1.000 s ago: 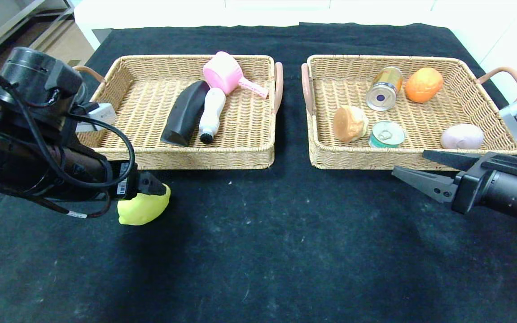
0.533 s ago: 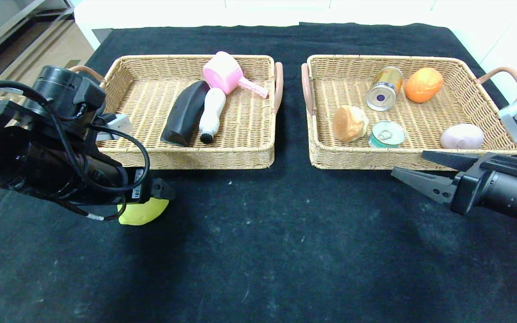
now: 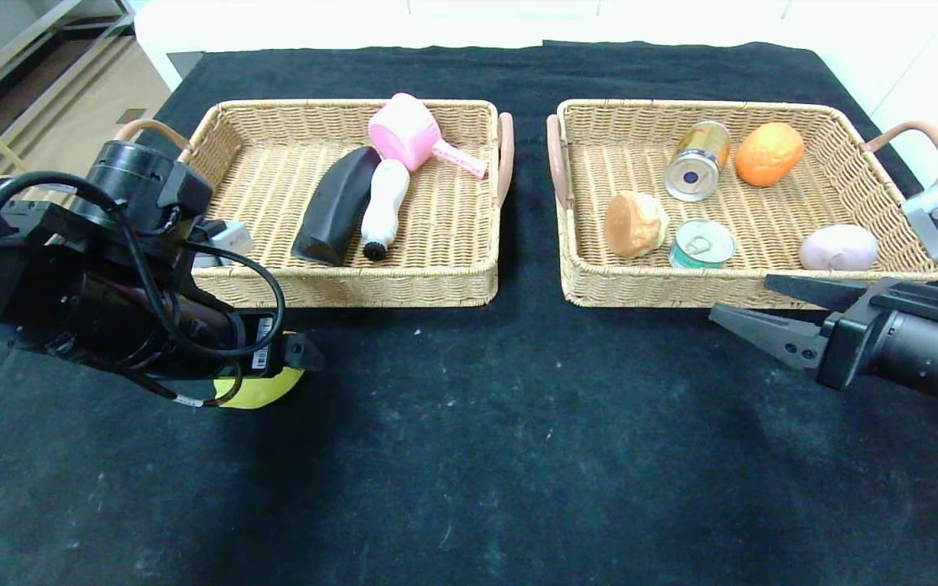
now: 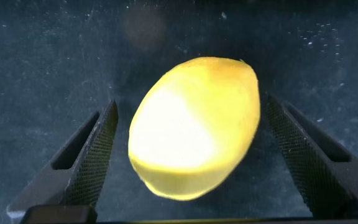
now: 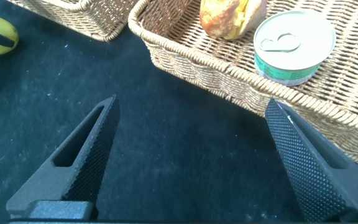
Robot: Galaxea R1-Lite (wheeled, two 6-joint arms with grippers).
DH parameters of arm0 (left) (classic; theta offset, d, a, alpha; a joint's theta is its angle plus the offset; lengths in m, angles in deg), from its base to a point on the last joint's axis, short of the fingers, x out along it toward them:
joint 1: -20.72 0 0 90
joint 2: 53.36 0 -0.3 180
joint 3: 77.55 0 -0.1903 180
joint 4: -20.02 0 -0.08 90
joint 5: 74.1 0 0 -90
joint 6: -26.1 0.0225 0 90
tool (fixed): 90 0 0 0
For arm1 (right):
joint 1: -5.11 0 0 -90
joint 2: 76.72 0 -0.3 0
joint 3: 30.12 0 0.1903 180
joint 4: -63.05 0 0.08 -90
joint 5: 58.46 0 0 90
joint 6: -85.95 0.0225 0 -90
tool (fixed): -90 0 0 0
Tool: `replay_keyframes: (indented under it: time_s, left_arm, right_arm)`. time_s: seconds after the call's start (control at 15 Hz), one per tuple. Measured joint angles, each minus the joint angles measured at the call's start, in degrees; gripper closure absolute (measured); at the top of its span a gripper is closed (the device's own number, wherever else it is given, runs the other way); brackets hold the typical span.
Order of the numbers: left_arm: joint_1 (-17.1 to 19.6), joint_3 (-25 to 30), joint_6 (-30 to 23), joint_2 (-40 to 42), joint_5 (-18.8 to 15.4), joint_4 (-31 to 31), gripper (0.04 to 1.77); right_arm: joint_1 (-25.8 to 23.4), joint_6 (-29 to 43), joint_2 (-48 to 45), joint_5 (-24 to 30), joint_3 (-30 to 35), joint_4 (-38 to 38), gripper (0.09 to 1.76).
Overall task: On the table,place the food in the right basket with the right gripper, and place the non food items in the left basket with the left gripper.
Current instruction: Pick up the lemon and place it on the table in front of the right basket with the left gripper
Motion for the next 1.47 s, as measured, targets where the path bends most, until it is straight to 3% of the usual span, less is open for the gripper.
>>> replay_keyframes:
  time_s: [0.27,0.33,0.47,0.6,1.2,1.47]
  left_arm:
    - [-0.2,-0.1,0.1,-0.5,0.1,0.0,0.09]
    - [-0.2,-0.1,0.2,-0.5,0.2,0.0,0.18]
    - [-0.2,0.0,0.2,-0.6,0.2,-0.1,0.51]
    - [-0.3,0.1,0.2,-0.6,0.2,0.0,0.65]
    - [-0.3,0.1,2.2,0.0,0.3,-0.2,0.69]
    - [-3.0,0.3,2.9,3.8,-2.3,-0.3,0.69]
  right_arm:
    - [0.0,0.0,0.1,0.0,0.0,0.0,0.14]
    - [0.0,0.0,0.1,0.0,0.0,0.0,0.14]
    - [0.0,0.0,0.2,0.0,0.0,0.0,0.14]
    - [0.0,0.0,0.2,0.0,0.0,0.0,0.14]
    - [0.0,0.0,-0.5,0.1,0.0,-0.1,0.14]
    - [0.5,0.1,-2.5,0.1,0.3,-0.7,0.14]
